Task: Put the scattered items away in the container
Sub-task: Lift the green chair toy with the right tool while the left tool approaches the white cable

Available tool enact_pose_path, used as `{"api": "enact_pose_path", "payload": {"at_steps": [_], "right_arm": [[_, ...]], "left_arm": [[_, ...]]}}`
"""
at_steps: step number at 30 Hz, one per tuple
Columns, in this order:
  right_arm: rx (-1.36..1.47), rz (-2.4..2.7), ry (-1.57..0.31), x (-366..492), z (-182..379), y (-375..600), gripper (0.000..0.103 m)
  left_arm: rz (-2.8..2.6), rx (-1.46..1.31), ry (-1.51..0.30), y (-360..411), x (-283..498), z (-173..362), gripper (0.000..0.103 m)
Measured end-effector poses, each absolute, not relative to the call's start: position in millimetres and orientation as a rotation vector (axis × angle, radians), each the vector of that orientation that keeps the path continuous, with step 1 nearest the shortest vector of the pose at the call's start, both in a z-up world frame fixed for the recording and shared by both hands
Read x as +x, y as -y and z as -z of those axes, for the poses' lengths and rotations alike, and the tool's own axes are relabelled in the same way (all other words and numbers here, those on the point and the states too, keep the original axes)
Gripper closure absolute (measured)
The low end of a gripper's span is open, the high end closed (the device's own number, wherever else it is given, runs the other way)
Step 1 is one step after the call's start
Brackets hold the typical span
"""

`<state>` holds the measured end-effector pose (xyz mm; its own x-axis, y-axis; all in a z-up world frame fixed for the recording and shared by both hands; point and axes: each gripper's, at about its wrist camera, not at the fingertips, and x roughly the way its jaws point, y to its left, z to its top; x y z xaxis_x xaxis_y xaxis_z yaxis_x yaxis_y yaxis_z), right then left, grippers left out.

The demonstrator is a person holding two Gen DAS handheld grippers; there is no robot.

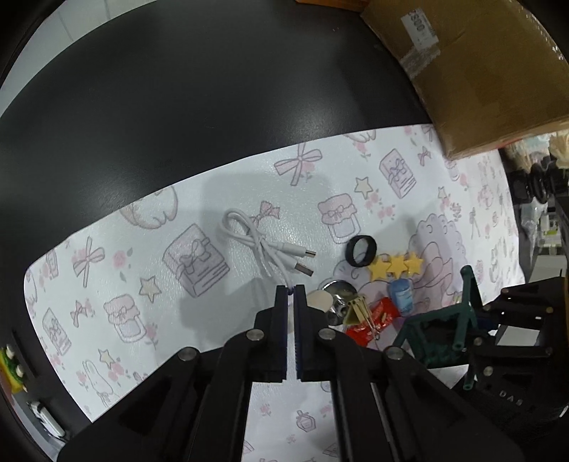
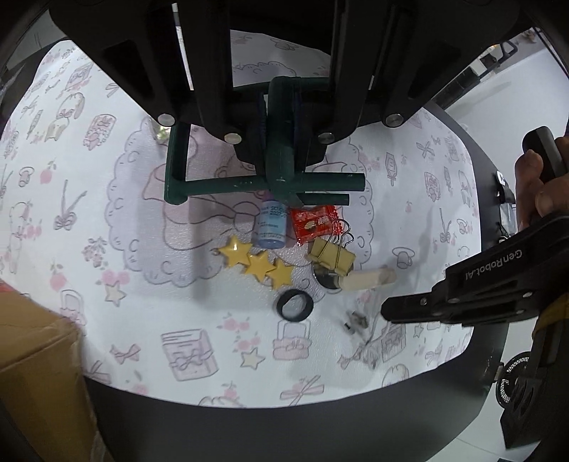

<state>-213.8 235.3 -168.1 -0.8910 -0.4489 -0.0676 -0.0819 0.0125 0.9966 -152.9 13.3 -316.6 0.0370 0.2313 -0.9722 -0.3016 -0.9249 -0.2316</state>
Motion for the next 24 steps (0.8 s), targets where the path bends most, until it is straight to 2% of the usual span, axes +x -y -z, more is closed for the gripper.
{"api": "enact_pose_path", "payload": {"at_steps": [9,24], "right_arm": [[0.512,1.985,2.057,-191,167,-243,0.092],[0.442,2.129,2.064,-141,137,-248,0.092]], "left_arm": [[-2.005,-1.946,-0.014,14,-138,284,0.101],[-2.099,-1.922,0.005,12,-88,235,0.101]]}}
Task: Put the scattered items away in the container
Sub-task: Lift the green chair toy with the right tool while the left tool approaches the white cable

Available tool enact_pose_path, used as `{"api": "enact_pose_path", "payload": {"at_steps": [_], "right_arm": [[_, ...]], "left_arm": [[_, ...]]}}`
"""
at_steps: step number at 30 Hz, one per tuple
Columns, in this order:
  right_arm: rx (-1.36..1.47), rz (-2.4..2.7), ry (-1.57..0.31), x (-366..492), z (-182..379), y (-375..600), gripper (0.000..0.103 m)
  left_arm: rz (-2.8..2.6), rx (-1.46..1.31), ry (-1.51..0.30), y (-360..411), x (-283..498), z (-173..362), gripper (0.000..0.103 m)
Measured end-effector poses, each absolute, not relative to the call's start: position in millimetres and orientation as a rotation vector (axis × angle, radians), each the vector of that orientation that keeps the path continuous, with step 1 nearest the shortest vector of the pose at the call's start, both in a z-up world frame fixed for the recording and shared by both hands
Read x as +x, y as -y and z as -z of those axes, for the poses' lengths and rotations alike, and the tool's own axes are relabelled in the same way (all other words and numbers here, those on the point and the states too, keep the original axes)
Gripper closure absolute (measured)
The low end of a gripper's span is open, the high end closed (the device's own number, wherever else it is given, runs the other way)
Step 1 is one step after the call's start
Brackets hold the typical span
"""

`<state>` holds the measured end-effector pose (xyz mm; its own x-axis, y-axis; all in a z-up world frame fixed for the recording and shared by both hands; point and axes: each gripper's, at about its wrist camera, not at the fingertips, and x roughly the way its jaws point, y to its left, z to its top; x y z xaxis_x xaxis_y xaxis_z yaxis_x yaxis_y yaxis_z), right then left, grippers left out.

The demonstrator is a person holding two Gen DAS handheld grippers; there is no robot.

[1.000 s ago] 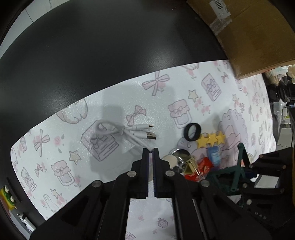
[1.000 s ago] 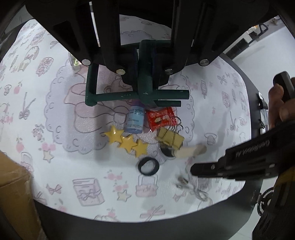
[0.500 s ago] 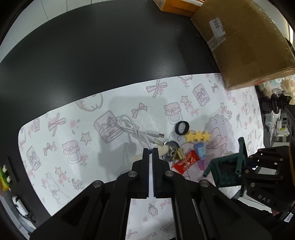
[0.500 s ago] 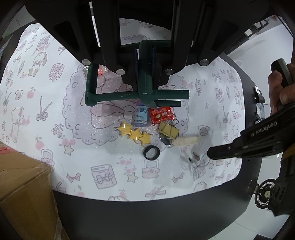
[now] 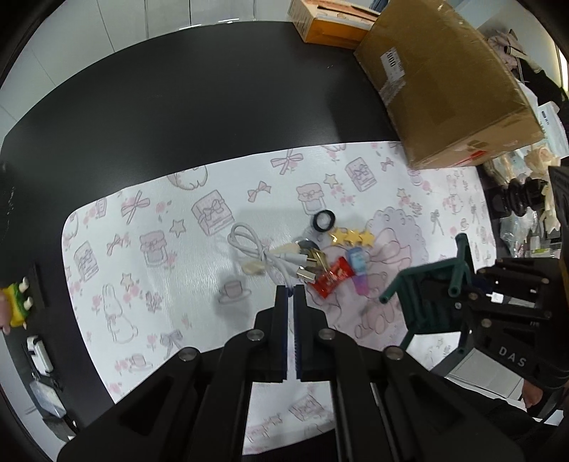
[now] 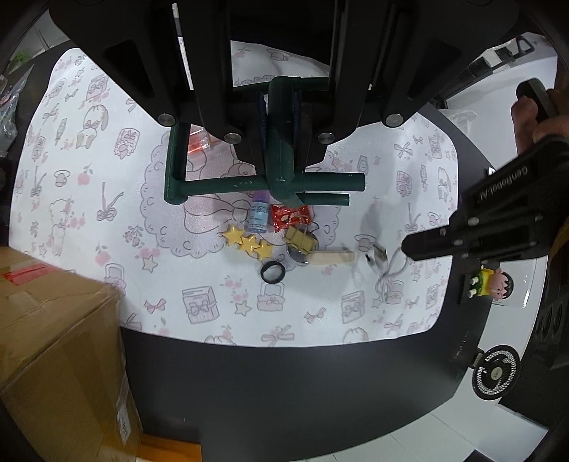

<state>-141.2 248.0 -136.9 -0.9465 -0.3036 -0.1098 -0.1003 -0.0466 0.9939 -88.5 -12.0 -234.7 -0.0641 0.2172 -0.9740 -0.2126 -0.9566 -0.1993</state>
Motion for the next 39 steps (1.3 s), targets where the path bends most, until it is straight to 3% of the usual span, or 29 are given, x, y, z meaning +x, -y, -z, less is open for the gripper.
{"api": "enact_pose_path", "payload": {"at_steps": [23,39], "right_arm": [[0.303,2.285,2.143,-25,94,-247,0.092],[0.269,2.329,2.312,56,91,-287,0.092]], "left_arm": [[-2.243,-1.841,0.149,12,-20,140,0.101],[-2.356,-1.723,0.148,-10,-23,75,0.103]]}}
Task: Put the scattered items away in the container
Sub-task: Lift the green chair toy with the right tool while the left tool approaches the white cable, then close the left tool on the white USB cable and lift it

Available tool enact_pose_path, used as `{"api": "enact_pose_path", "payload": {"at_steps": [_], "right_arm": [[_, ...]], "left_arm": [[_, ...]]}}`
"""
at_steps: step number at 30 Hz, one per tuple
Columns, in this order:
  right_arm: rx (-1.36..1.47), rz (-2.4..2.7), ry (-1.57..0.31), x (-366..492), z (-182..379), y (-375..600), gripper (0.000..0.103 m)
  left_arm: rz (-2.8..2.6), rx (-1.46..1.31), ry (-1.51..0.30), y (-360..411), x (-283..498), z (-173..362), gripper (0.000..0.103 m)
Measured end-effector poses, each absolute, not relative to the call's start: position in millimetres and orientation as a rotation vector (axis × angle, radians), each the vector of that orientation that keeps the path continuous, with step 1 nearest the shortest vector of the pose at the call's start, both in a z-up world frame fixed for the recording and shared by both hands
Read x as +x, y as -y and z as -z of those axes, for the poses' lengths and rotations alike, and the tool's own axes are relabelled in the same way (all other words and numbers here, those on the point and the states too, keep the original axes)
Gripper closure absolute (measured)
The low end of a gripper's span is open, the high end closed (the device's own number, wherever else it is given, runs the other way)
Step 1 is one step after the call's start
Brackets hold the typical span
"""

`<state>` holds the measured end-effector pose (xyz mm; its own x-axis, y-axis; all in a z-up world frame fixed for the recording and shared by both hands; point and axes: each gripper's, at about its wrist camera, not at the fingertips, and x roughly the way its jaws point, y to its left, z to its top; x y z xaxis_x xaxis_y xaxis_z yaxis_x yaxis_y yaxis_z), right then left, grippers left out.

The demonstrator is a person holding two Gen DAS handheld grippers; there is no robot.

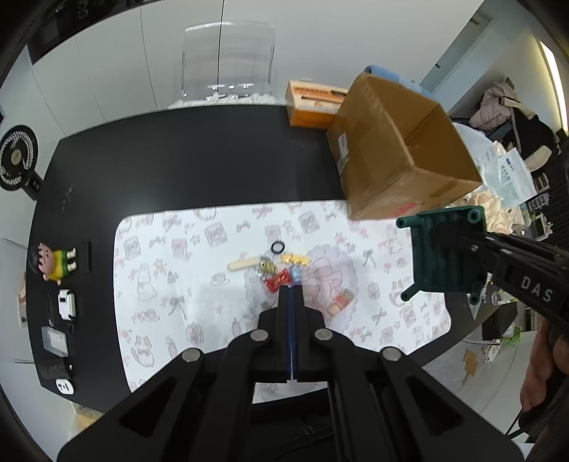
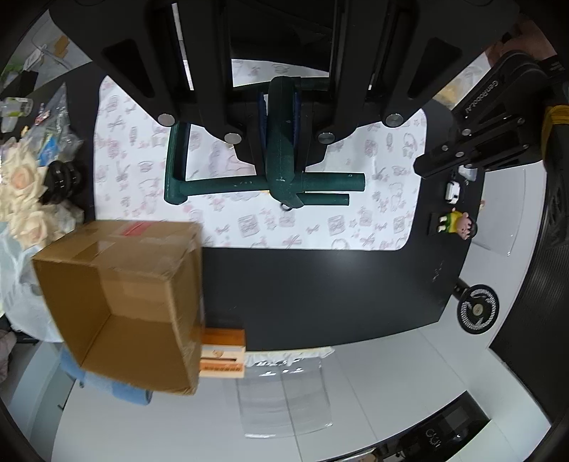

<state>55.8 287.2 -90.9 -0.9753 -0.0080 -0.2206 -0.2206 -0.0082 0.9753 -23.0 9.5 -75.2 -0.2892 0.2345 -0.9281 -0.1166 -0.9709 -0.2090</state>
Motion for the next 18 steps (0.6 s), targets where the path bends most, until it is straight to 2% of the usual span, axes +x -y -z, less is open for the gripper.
{"api": "enact_pose_path", "payload": {"at_steps": [5,11,18], "right_arm": [[-0.227,-2.087,-2.095,69,94,-294,0.092],[-0.269,-2.081,-2.121,56,106,-286,0.092],[-0.396,-2.085,-2.220,-11,138,-245,0.092]], "left_arm": [[-2.375,-1.692,0.141,-16,-27,62,0.103],[-2.304,-1.801,0.143,-13,-18,120,0.102],[-2.214,-1.925,0.145,-10,-7,187,0.101]]}}
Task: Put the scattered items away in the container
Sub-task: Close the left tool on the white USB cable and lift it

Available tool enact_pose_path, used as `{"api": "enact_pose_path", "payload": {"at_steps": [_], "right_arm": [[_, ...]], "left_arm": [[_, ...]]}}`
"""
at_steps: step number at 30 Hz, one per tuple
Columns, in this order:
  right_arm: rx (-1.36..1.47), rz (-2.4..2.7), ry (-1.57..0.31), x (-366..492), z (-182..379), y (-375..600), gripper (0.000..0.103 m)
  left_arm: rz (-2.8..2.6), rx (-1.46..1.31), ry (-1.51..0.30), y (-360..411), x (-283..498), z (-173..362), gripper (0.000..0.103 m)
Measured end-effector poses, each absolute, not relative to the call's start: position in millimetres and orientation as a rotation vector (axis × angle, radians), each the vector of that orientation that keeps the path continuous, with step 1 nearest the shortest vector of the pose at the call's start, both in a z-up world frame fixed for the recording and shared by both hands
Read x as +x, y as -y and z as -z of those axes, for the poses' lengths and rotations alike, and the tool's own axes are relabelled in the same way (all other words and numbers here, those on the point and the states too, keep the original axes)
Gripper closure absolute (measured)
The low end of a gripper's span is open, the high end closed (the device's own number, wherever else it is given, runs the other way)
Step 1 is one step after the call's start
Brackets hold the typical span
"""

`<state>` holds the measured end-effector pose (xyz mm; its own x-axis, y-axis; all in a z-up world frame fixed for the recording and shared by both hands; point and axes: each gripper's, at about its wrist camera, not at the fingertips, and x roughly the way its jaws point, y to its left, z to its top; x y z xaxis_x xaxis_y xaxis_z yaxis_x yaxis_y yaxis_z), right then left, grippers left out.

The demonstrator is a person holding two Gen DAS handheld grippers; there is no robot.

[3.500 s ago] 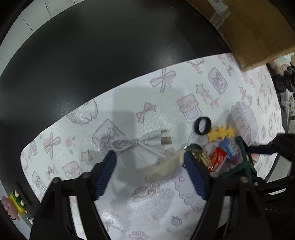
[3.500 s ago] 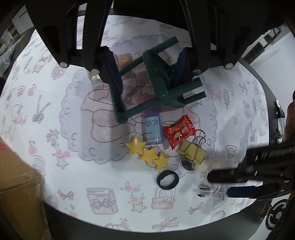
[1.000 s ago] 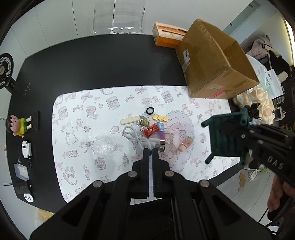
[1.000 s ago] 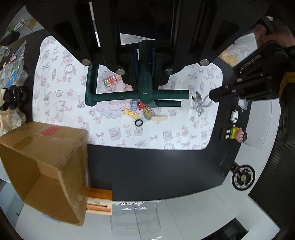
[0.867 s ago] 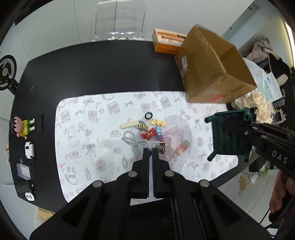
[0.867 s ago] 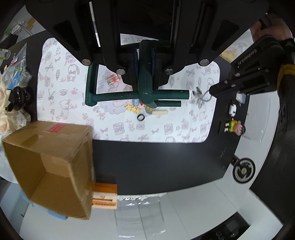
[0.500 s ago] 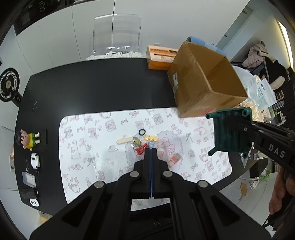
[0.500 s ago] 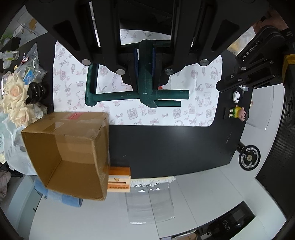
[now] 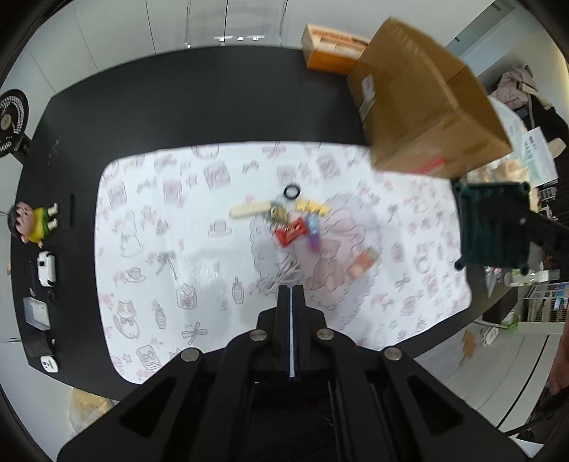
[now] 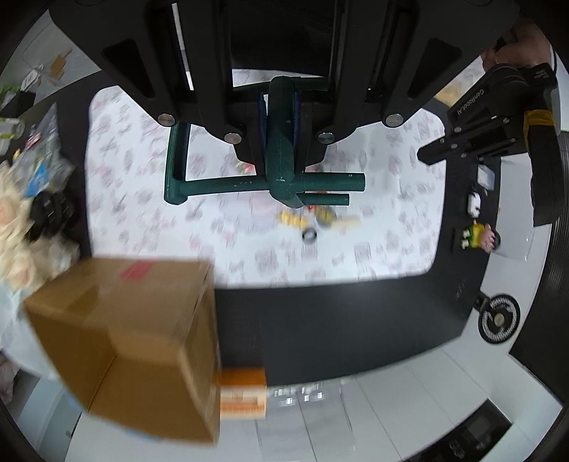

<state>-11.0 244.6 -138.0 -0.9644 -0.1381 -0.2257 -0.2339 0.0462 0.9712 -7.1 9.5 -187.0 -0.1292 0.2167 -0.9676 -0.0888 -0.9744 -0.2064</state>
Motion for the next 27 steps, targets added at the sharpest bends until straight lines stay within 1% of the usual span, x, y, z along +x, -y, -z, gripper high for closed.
{"api": "enact_pose_path", "payload": {"at_steps": [2,3,4,6,7,9,17,20,21,22,25,27], "right_arm": [[-0.440,-2.088,-2.244,-33,147,-231,0.092],[-0.455,-2.087,-2.257,-42,151,-226,0.092],[-0.473,-2.086,-2.271,-53,156,-219,0.092],[-0.502,-2.097,-2.277,-72,163,-209,0.092],[-0.515,-2.104,-2.275,-80,166,-204,0.092],[-0.537,-2.112,-2.278,-93,170,-198,0.092],[-0.587,-2.080,-2.312,-118,190,-190,0.092],[-0.603,-2.072,-2.324,-126,196,-192,0.092],[-0.608,-2.067,-2.329,-128,197,-192,0.092],[-0.608,-2.064,-2.332,-130,198,-192,0.092],[-0.610,-2.055,-2.343,-134,201,-193,0.092],[-0.617,-2.049,-2.350,-135,202,-194,0.092]], "left_arm": [[-2.187,-1.960,0.145,-9,-4,206,0.092],[-2.176,-1.971,0.139,-10,-4,215,0.081],[-2.168,-1.975,0.126,-13,-5,224,0.073],[-2.152,-1.983,0.099,-19,-7,242,0.067],[-2.143,-1.987,0.086,-22,-9,250,0.062],[-2.126,-1.995,0.060,-28,-11,268,0.057],[-2.057,-2.024,-0.045,-53,-21,338,0.057],[-2.074,-2.019,-0.124,-59,-22,344,0.057],[-2.082,-2.016,-0.153,-61,-23,344,0.061],[-2.090,-2.013,-0.182,-63,-23,345,0.069],[-2.116,-2.011,-0.253,-67,-23,344,0.083],[-2.120,-2.010,-0.239,-64,-22,343,0.085]]}}
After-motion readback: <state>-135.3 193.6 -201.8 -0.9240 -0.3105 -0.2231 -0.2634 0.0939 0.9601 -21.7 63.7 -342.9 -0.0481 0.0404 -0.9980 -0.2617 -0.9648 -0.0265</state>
